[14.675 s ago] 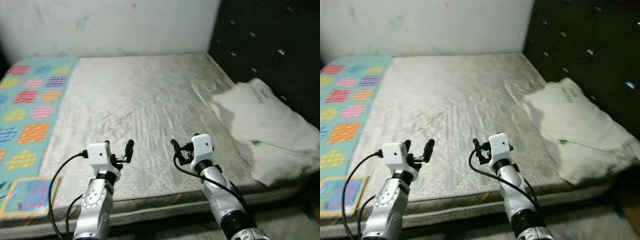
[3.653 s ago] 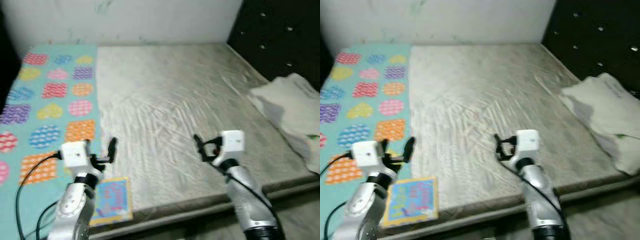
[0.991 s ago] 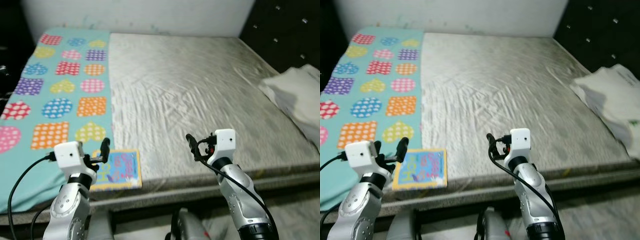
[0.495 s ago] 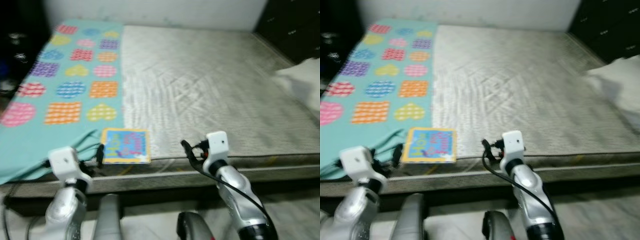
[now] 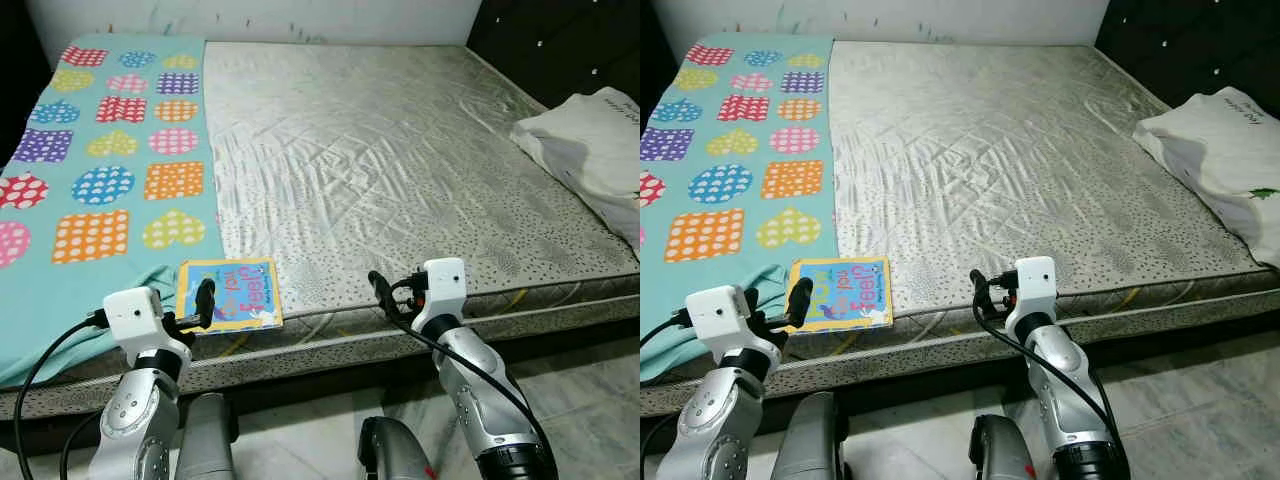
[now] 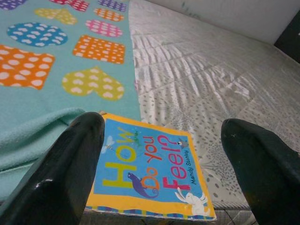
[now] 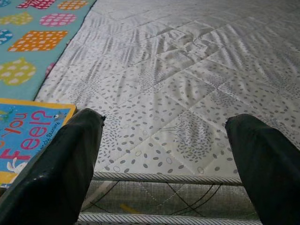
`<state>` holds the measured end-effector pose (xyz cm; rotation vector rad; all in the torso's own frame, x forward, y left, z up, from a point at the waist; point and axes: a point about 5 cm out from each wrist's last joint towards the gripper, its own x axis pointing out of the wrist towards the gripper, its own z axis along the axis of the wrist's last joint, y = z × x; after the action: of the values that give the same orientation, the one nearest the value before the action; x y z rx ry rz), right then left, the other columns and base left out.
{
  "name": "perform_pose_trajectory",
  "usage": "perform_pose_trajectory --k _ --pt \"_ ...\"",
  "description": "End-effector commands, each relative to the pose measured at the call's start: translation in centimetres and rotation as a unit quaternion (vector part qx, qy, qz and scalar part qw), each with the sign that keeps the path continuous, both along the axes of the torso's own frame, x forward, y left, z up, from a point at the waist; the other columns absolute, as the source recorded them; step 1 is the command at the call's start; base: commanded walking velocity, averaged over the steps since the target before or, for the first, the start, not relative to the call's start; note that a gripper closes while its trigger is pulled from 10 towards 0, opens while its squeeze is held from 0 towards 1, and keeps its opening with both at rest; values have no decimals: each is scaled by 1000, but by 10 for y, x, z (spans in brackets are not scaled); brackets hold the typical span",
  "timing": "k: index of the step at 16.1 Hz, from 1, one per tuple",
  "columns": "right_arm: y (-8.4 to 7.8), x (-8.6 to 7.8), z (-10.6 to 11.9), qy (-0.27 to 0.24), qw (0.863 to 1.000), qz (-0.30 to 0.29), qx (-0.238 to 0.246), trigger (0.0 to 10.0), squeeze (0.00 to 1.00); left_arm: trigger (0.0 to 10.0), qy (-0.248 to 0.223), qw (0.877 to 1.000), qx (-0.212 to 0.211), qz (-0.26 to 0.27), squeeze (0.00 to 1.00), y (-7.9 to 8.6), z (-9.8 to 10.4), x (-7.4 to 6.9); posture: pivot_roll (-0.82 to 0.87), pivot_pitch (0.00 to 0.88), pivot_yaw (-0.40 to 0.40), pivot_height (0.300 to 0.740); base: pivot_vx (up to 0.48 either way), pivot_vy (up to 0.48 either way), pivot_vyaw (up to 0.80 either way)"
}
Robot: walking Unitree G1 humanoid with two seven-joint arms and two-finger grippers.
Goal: Clean up the room
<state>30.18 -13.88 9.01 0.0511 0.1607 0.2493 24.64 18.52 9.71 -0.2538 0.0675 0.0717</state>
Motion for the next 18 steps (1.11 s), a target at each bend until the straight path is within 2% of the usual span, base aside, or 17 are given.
perform_pose_trajectory --k 1,6,18 --pt "-1 0 4 -5 1000 1 2 10000 0 10000 -5 1000 3 -4 0 0 3 0 -43 89 -89 590 0 0 0" --pt "-3 -1 3 -3 1000 1 -2 10000 0 10000 -12 1000 0 -4 0 -1 5 0 -46 93 -92 585 0 0 0" --pt "-3 0 1 2 1000 0 -7 10000 0 10000 -18 1000 0 -10 0 -1 6 2 -48 91 -89 585 318 0 0"
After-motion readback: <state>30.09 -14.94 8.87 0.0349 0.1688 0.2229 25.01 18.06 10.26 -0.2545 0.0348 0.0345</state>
